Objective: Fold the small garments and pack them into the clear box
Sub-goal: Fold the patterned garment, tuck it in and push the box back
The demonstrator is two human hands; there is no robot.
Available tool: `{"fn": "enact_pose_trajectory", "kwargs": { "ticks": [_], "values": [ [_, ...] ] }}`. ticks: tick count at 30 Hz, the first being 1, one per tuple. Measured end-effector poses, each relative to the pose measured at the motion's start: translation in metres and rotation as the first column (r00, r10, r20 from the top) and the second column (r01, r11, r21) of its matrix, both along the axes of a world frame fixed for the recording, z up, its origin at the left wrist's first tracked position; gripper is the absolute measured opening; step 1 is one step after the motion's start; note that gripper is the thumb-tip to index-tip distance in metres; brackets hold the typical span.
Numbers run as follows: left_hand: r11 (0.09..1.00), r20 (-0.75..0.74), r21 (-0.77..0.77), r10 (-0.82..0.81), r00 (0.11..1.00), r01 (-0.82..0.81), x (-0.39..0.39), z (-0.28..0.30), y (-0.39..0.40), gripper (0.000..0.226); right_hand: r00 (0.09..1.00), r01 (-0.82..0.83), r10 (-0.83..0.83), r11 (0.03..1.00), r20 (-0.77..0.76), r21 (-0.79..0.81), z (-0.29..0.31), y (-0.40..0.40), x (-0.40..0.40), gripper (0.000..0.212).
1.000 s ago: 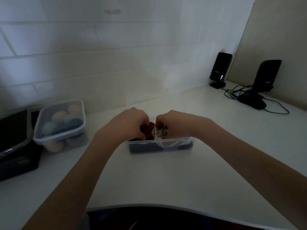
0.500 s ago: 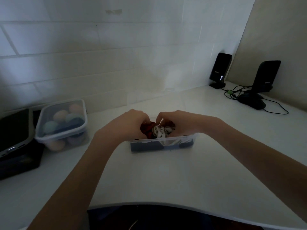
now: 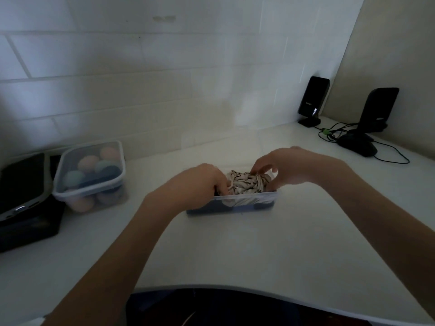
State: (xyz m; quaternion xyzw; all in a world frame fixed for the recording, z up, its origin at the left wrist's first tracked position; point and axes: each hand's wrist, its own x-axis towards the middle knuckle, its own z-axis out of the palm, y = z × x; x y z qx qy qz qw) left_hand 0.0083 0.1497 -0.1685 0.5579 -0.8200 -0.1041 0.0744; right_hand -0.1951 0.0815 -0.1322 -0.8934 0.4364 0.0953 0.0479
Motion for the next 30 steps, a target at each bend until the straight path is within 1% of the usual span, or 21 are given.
{"fn": "enact_pose_trajectory", "kwargs": {
  "ticks": [2, 3, 6, 8, 10, 12, 15, 16, 18, 19, 20, 21, 22, 23, 24, 25, 26, 27, 28, 29, 30],
  "values": [
    [1.0, 0.081, 0.025, -0.008, 0.997, 0.006, 0.002, -0.003, -0.003, 0.058, 0.997, 0.031, -0.031, 1.0, -0.074, 0.004, -0.003, 0.0, 0.008, 0.05],
    [0.999, 0.096, 0.034, -0.014, 0.995, 0.011, 0.002, -0.003, -0.004, 0.056, 0.992, 0.047, -0.044, 0.999, -0.115, 0.025, -0.004, 0.0, 0.012, 0.049],
    [0.996, 0.1, 0.072, -0.056, 0.993, 0.049, -0.002, 0.001, -0.004, 0.053, 0.973, 0.07, -0.049, 0.994, -0.224, 0.088, -0.005, -0.004, 0.023, 0.053],
    [0.994, 0.084, 0.107, -0.04, 0.996, 0.031, -0.001, 0.003, -0.001, 0.05, 0.97, 0.067, -0.038, 0.991, -0.239, 0.114, -0.004, -0.005, 0.024, 0.054],
    [0.994, 0.001, 0.099, 0.038, 0.999, -0.038, 0.0, 0.007, 0.007, 0.049, 0.986, 0.075, -0.044, 0.979, -0.163, 0.191, -0.003, -0.006, 0.018, 0.055],
    [0.996, -0.136, 0.022, 0.092, 0.986, -0.09, 0.002, 0.01, 0.017, 0.047, 0.997, 0.075, -0.072, 0.951, -0.021, 0.3, -0.002, -0.009, 0.009, 0.056],
    [0.974, -0.322, -0.14, 0.126, 0.938, -0.179, 0.007, 0.007, 0.024, 0.047, 0.977, 0.047, -0.118, 0.931, 0.176, 0.362, 0.002, -0.012, -0.007, 0.056],
    [0.955, -0.408, -0.17, 0.156, 0.9, -0.243, 0.009, 0.003, 0.025, 0.048, 0.96, 0.049, -0.144, 0.931, 0.24, 0.361, 0.003, -0.013, -0.012, 0.054],
    [0.88, -0.616, -0.211, 0.22, 0.757, -0.427, 0.011, -0.006, 0.025, 0.048, 0.892, 0.06, -0.2, 0.941, 0.405, 0.332, -0.001, -0.014, -0.021, 0.042],
    [0.823, -0.714, -0.218, 0.232, 0.661, -0.525, 0.009, -0.011, 0.025, 0.045, 0.825, 0.07, -0.219, 0.954, 0.521, 0.291, -0.005, -0.012, -0.023, 0.033],
    [0.771, -0.801, -0.184, 0.243, 0.548, -0.61, 0.006, -0.014, 0.025, 0.038, 0.732, 0.105, -0.232, 0.967, 0.641, 0.231, -0.013, -0.01, -0.023, 0.025],
    [0.743, -0.867, -0.109, 0.254, 0.429, -0.661, 0.002, -0.017, 0.024, 0.035, 0.618, 0.164, -0.241, 0.971, 0.749, 0.177, -0.022, -0.007, -0.02, 0.023],
    [0.735, -0.904, 0.007, 0.295, 0.311, -0.678, -0.001, -0.021, 0.022, 0.039, 0.499, 0.233, -0.265, 0.958, 0.825, 0.166, -0.034, -0.005, -0.016, 0.025],
    [0.745, -0.919, 0.131, 0.339, 0.202, -0.654, -0.002, -0.026, 0.017, 0.047, 0.389, 0.274, -0.316, 0.936, 0.865, 0.219, -0.045, -0.001, -0.01, 0.03],
    [0.756, -0.915, 0.266, 0.393, 0.089, -0.598, -0.003, -0.028, 0.014, 0.057, 0.288, 0.268, -0.382, 0.912, 0.878, 0.309, -0.054, 0.005, -0.002, 0.039],
    [0.758, -0.9, 0.382, 0.436, -0.026, -0.529, -0.002, -0.034, 0.008, 0.073, 0.202, 0.225, -0.46, 0.881, 0.865, 0.416, -0.062, 0.012, 0.005, 0.052],
    [0.748, -0.87, 0.478, 0.476, -0.13, -0.461, 0.002, -0.041, 0.003, 0.091, 0.122, 0.169, -0.538, 0.839, 0.834, 0.517, -0.071, 0.014, 0.012, 0.065],
    [0.741, -0.847, 0.529, 0.49, -0.206, -0.413, 0.007, -0.048, -0.002, 0.101, 0.046, 0.117, -0.611, 0.789, 0.791, 0.603, -0.076, 0.015, 0.018, 0.074],
    [0.731, -0.837, 0.547, 0.488, -0.246, -0.409, 0.007, -0.05, -0.002, 0.097, -0.029, 0.069, -0.663, 0.745, 0.748, 0.663, -0.08, 0.014, 0.021, 0.074],
    [0.731, -0.84, 0.542, 0.465, -0.279, -0.415, 0.005, -0.046, -0.001, 0.085, -0.105, 0.017, -0.695, 0.714, 0.711, 0.7, -0.079, 0.015, 0.022, 0.065],
    [0.74, -0.85, 0.525, 0.431, -0.303, -0.42, 0.003, -0.041, 0.001, 0.073, -0.184, -0.046, -0.723, 0.684, 0.667, 0.728, -0.077, 0.016, 0.024, 0.049]
  ]
}}
